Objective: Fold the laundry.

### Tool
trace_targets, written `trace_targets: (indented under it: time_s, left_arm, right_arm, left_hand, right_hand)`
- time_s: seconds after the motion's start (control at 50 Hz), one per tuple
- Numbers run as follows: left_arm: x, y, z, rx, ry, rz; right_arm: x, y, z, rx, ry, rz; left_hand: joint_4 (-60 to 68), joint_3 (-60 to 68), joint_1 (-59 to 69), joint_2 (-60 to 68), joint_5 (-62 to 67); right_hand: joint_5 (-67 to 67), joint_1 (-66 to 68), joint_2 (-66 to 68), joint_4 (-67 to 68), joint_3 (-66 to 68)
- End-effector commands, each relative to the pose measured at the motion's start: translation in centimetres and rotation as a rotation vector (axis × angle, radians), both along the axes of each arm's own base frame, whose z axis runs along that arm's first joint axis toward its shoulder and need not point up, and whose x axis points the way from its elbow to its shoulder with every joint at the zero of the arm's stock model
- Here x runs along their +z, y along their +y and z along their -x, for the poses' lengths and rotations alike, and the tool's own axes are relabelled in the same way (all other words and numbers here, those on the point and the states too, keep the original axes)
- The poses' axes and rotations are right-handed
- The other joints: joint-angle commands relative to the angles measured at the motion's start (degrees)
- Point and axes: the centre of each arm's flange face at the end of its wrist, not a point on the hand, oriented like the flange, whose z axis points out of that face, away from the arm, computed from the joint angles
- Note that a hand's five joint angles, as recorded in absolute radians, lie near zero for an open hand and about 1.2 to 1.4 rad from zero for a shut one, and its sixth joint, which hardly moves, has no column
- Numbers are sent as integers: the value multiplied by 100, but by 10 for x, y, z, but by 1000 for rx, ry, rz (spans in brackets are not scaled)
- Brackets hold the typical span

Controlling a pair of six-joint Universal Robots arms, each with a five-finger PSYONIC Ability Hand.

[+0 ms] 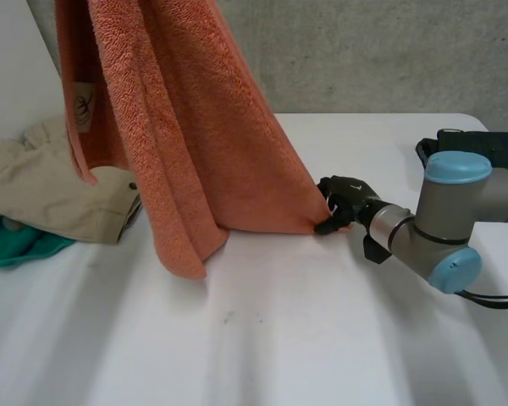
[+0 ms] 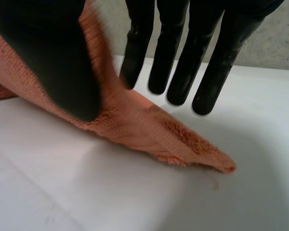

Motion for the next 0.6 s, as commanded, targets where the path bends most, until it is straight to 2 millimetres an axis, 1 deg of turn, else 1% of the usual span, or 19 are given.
trace_targets:
  time_s: [0.02,0.04,0.1,0.12,0.18,0.2,0.24,0.26,0.28,0.34,0.36,0.38,0.42,0.44,0.48,0.5,0.56,0.58,0.6]
  left_arm:
    - [0,-1,-2,11,0,-4]
    - [0,-1,-3,13,0,-4]
    - [-4,-3,-2,14,-6,-17]
    - [-5,-4,-2,16,-8,-20]
    - [-14,-7,-2,20,-25,-56]
    - [-21,-10,-4,31,-39,-85]
    - [-28,-16,-6,47,-54,-119]
    - [-33,-20,-8,60,-62,-138]
    - [-42,-27,-12,83,-78,-176]
    - [-60,-42,-19,125,-112,-253]
    - [-76,-53,-23,149,-141,-323]
    - [-85,-60,-25,161,-154,-361]
    - [-103,-71,-27,182,-187,-444]
    - [-121,-81,-31,200,-222,-528]
    - [-139,-88,-32,209,-258,-609]
    - [-158,-94,-30,208,-305,-685]
    - [-183,-100,-27,211,-377,-770]
    - [-200,-107,-25,211,-434,-813]
    - [-208,-110,-25,214,-463,-833]
  right_arm:
    - [16,0,2,2,-17,20]
    - [34,2,6,2,-27,46]
    - [73,-5,29,-41,-36,115]
    - [98,-12,53,-83,-33,170]
    - [140,-13,84,-114,-5,270]
    - [165,-7,99,-114,29,323]
    - [189,4,108,-102,75,372]
    - [200,11,110,-89,100,401]
    - [222,25,114,-74,151,457]
    - [260,50,117,-68,227,553]
    - [282,68,119,-72,275,610]
    - [291,76,122,-78,300,633]
    - [304,91,131,-101,378,666]
    - [304,92,133,-101,401,662]
    - [300,94,134,-96,444,643]
    - [293,96,134,-92,499,608]
    - [275,99,129,-67,589,536]
    - [255,96,122,-26,666,476]
    - [245,94,118,-5,709,452]
  left_hand:
    - [1104,1197,1575,1128,1566]
    - [1104,1197,1575,1128,1566]
    - [1104,1197,1575,1128,1566]
    - [1104,1197,1575,1128,1566]
    - [1104,1197,1575,1128,1566]
    - [1104,1197,1575,1128,1566]
    - [1104,1197,1575,1128,1566]
    - [1104,1197,1575,1128,1566]
    - [1104,1197,1575,1128,1566]
    - [1104,1197,1575,1128,1566]
    - [1104,1197,1575,1128,1566]
    - [1104,1197,1575,1128,1566]
    - [1104,1197,1575,1128,1566]
    - [1104,1197,1575,1128,1566]
    - [1104,1197,1575,1128,1566]
    - [1104,1197,1575,1128,1566]
    - [1104,1197,1575,1128,1566]
    - [1104,1197,1575,1128,1566]
    - [1104,1197,1575,1128,1566]
  right_hand:
    - [2467,3124,2265,2385,2386]
    - [2467,3124,2265,2385,2386]
    - [2467,3124,2265,2385,2386]
    - [2467,3124,2265,2385,2386]
    - [2467,3124,2265,2385,2386]
    - [2467,3124,2265,2385,2386]
    - [2467,3124,2265,2385,2386]
    - [2467,3124,2265,2385,2386]
    - [2467,3124,2265,2385,2386]
    - [2467,3124,2265,2385,2386]
    - [2467,3124,2265,2385,2386]
    - [2467,3124,2265,2385,2386]
    - [2467,3124,2265,2385,2386]
    - [2467,3124,2265,2385,2386]
    - [2467,3124,2265,2385,2386]
    - [2467,3124,2265,2385,2386]
    - [2467,3124,2265,2385,2386]
    - [2467,3124,2265,2385,2386]
    - [2467,3124,2265,2385,2386]
